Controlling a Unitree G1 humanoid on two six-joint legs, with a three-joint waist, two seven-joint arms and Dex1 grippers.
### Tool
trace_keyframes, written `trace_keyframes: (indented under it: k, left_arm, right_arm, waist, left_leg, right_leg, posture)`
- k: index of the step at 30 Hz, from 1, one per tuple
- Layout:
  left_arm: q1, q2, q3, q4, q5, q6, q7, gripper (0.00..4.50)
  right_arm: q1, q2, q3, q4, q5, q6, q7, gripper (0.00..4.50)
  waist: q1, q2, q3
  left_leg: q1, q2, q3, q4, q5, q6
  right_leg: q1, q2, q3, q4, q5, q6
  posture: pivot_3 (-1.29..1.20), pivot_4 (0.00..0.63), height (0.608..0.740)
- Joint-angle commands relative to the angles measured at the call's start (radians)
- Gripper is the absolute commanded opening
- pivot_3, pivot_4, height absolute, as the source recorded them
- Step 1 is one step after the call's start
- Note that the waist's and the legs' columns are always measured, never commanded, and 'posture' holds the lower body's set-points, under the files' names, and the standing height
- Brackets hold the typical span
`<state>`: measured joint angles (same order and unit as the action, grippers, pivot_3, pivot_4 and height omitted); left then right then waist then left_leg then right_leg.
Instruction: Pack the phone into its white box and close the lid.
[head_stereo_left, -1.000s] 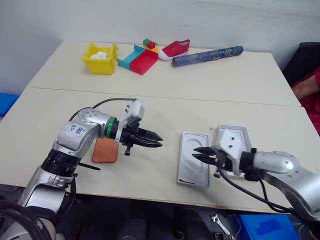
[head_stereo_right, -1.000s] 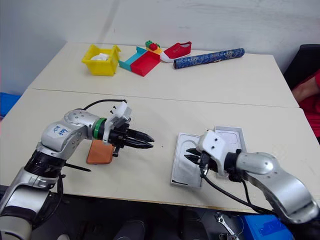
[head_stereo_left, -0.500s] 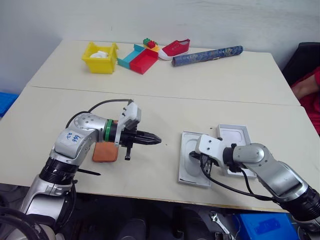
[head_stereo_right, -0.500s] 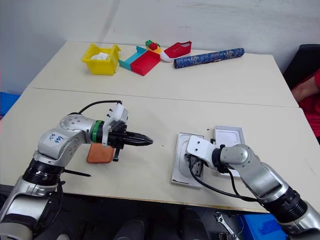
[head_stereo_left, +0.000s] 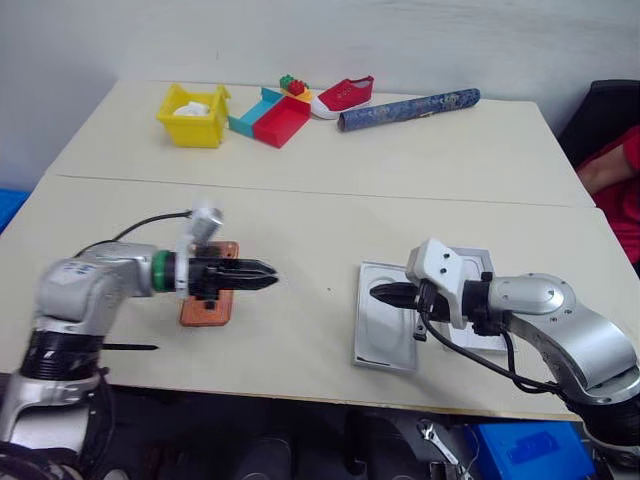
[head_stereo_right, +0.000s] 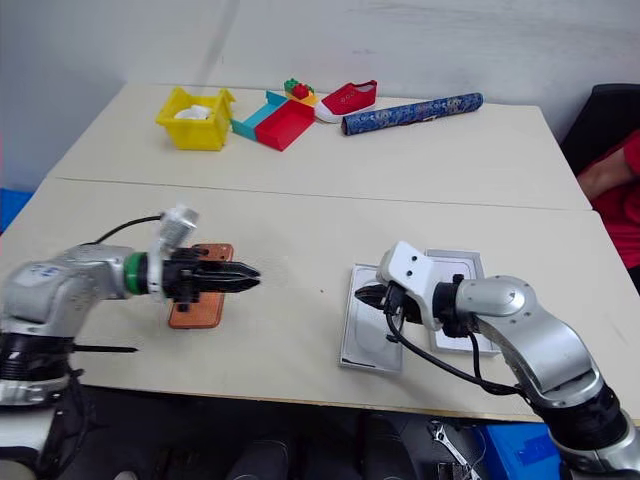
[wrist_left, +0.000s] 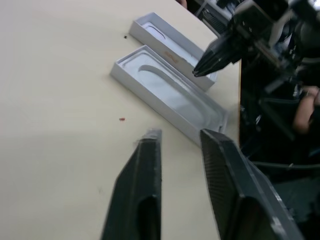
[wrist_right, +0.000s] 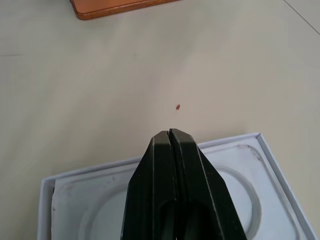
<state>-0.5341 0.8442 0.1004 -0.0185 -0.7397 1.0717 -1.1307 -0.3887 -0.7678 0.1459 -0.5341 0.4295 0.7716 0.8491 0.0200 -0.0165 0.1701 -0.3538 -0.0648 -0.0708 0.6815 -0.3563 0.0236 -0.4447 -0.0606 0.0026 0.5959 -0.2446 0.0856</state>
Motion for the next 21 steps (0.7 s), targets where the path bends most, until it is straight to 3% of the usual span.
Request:
trace_keyframes:
  k: [1,7,15,21]
  left_arm:
    - [0.035,0.125,0.087,0.123,-0.025,0.088,-0.044,2.54]
    - [0.107,0.305,0.058,0.289,0.048,0.118,-0.085,4.49]
    - [0.084,0.359,-0.083,0.425,0.193,0.065,-0.096,4.49]
    - [-0.029,0.216,-0.186,0.483,0.262,0.108,-0.034,4.49]
  right_arm:
    - [-0.093,0.064,0.08,0.052,-0.03,-0.048,0.018,0.0]
    - [-0.228,0.205,0.24,0.239,-0.127,-0.143,0.045,0.0]
    - [-0.34,0.369,0.396,0.448,-0.259,-0.269,0.088,0.0]
    - [-0.378,0.462,0.45,0.606,-0.341,-0.36,0.108,0.0]
  waist:
    - [-0.015,0.0,0.0]
    - [-0.022,0.0,0.0]
    - [-0.021,0.0,0.0]
    - [-0.011,0.002,0.0]
  left_leg:
    - [0.001,0.0,0.0,0.0,0.0,0.0]
    - [0.001,0.0,0.0,-0.001,0.0,-0.001]
    - [0.0,-0.002,0.0,-0.002,0.0,-0.001]
    - [0.001,-0.006,-0.001,-0.001,0.0,0.002]
  right_leg:
    - [0.0,0.0,0.0,0.0,0.0,0.0]
    - [-0.001,0.0,0.0,0.005,-0.001,-0.001]
    - [-0.003,-0.001,-0.001,0.008,-0.001,-0.001]
    - [-0.003,-0.003,0.0,0.012,-0.001,-0.001]
  posture:
    - [0.0,0.15,0.74]
    - [0.0,0.15,0.74]
    - [0.0,0.15,0.74]
    - [0.0,0.15,0.74]
